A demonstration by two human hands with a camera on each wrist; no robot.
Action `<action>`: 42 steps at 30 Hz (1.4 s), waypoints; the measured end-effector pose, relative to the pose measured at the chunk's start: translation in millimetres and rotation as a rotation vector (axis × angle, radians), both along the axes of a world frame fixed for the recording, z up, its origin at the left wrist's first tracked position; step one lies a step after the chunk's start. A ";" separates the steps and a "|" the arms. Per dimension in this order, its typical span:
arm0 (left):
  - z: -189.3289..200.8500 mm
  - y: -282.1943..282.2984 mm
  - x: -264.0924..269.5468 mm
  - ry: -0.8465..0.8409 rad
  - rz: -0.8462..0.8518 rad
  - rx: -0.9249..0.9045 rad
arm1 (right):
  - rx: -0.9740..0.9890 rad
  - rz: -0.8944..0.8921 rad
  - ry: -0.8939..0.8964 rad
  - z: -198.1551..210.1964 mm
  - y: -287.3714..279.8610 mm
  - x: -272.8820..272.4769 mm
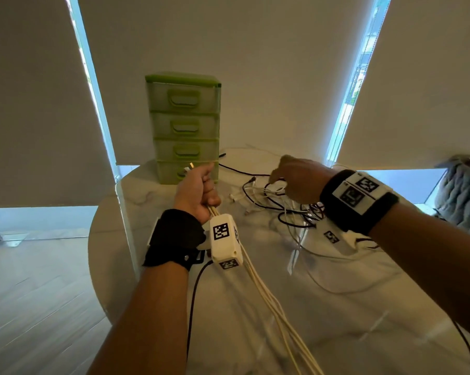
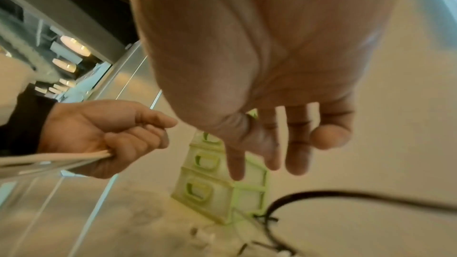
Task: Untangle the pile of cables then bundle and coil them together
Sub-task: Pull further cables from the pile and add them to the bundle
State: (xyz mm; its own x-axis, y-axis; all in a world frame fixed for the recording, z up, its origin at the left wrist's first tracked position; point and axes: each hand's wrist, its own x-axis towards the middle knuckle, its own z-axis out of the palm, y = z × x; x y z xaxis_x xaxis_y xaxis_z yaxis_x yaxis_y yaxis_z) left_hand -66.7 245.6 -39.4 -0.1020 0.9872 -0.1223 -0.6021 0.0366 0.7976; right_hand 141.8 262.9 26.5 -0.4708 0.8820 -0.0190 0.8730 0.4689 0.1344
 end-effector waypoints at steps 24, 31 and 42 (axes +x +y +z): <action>-3.2 1.3 5.8 0.021 0.008 -0.048 | -0.154 0.090 0.444 16.4 3.6 -18.2; -3.0 -0.1 12.6 0.081 -0.028 -0.041 | -0.136 0.125 0.499 23.6 -5.1 -16.1; -5.0 -0.1 12.5 0.061 -0.028 -0.038 | -0.018 0.053 -0.242 -42.6 10.9 -63.1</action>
